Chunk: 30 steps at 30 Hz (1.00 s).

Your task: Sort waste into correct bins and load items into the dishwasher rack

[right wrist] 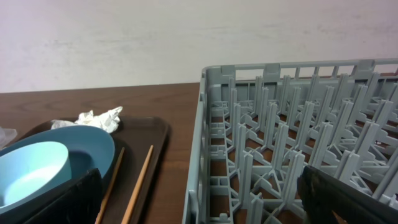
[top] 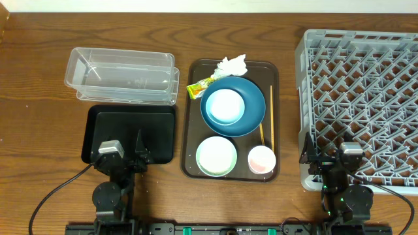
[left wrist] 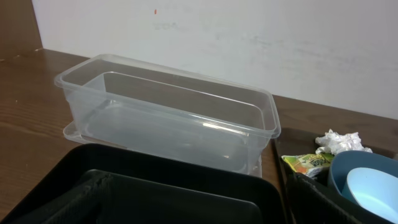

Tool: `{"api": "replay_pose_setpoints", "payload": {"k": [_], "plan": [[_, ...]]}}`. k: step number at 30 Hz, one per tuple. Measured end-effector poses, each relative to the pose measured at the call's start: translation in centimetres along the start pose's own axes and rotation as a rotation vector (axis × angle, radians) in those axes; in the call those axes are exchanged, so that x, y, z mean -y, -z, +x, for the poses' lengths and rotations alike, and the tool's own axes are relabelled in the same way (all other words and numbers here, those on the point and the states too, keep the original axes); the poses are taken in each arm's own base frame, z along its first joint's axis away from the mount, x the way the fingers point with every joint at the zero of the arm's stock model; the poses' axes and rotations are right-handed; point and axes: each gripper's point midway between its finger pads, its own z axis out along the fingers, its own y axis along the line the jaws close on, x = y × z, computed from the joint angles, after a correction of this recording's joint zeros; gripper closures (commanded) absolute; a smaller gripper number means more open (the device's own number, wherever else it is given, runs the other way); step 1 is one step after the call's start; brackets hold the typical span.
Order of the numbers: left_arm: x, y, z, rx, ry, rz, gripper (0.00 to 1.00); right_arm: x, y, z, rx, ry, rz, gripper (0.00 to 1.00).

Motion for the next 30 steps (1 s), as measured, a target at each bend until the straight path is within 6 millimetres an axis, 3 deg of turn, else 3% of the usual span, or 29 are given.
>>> {"api": "replay_pose_setpoints", "payload": {"k": [30], "plan": [[0.0,0.0,0.0,0.0,0.0,0.0,0.1,0.0,0.0,0.0,0.0,0.0,0.0,0.01]]}}
